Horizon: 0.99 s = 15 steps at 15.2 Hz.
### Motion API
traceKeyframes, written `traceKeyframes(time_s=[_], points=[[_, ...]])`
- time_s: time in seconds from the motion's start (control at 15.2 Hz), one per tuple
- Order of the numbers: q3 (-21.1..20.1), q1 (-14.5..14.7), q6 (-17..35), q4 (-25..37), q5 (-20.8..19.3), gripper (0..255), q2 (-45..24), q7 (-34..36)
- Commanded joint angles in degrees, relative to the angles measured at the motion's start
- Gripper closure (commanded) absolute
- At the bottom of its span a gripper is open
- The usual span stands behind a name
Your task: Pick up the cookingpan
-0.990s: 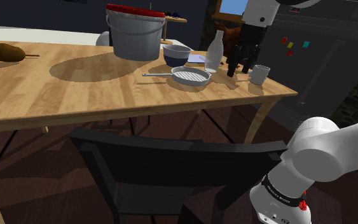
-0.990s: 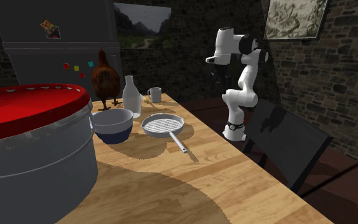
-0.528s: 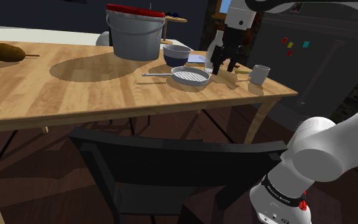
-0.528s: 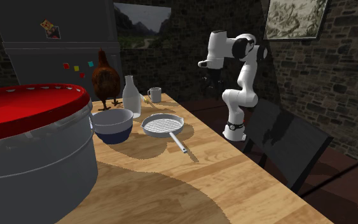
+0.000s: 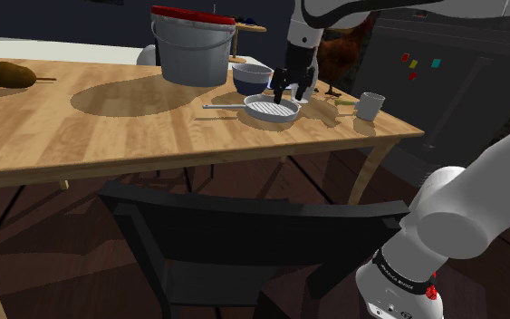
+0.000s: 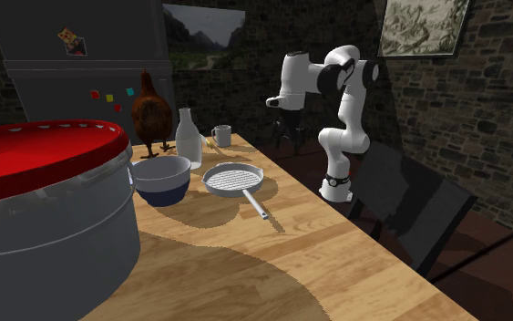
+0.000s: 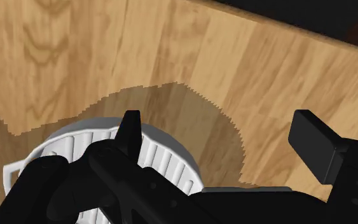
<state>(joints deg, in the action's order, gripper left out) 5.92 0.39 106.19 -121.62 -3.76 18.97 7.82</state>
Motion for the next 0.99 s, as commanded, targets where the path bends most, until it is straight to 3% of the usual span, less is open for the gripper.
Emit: traceKeyframes(time_s=[0.0, 0.73, 0.92], points=[[0.4, 0.0, 1.1, 3.9, 0.3, 0, -4.6, -0.5], [1.6, -0.8, 3.5, 27.6, 3.3, 0, -29.1, -2.6], [1.6, -0.9, 4.8, 27.7, 3.5, 0, -30.4, -2.7]])
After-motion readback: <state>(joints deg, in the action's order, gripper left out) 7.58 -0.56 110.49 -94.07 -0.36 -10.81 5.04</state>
